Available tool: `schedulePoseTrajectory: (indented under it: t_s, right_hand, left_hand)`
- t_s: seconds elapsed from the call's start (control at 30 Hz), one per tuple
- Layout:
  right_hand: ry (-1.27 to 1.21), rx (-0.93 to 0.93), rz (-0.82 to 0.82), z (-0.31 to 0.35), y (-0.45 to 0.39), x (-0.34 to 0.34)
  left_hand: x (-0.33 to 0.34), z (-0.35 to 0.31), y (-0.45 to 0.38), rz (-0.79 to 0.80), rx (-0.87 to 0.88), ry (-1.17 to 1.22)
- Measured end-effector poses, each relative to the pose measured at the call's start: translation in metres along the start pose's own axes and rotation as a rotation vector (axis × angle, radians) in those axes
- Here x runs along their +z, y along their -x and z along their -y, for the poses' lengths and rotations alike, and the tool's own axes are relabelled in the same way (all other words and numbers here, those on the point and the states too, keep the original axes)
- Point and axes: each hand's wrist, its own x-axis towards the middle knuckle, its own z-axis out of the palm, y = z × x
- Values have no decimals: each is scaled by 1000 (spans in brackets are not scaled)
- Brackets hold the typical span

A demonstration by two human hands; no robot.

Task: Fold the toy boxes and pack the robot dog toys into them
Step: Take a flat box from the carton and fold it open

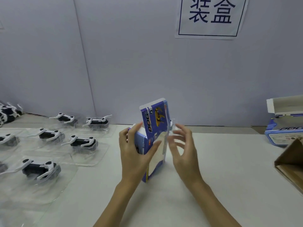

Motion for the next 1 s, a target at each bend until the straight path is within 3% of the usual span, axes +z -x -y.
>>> schedulePoseTrajectory:
  t_s: [0.13, 0.23, 0.37, 0.47, 0.57, 0.67, 0.77, 0.87, 0.93, 1.0]
  right_hand:
    - [-70, 89, 204, 2, 12, 18]
    - [-260, 239, 75, 3, 4, 16]
    - [-350, 323, -89, -6, -13, -7]
    - [-507, 406, -38, -16, -21, -20]
    - [-556, 420, 66, -23, -21, -23]
    - [-520, 392, 114, -25, -19, -18]
    - [-340, 310, -17, -21, -18, -16]
    - [-101, 18, -190, -19, -13, -17]
    - [-54, -129, -222, -15, -8, -17]
    - [-7, -265, -191, -12, -3, -13]
  left_hand:
    - [-3, 5, 5, 170, 211, -122]
    - [-1, 4, 11, 370, 342, -81]
    - [3, -2, 10, 357, 139, 223]
    - [0, 3, 4, 280, -56, 67]
    - [-9, 4, -1, 515, -455, 290]
    - [-11, 8, -3, 556, -556, 354]
    - [-13, 8, -7, 345, -456, 236]
    - [-19, 18, -10, 202, -97, -150]
    - [-20, 27, -8, 205, 92, -394]
    - [-15, 37, 0, 303, 152, -488]
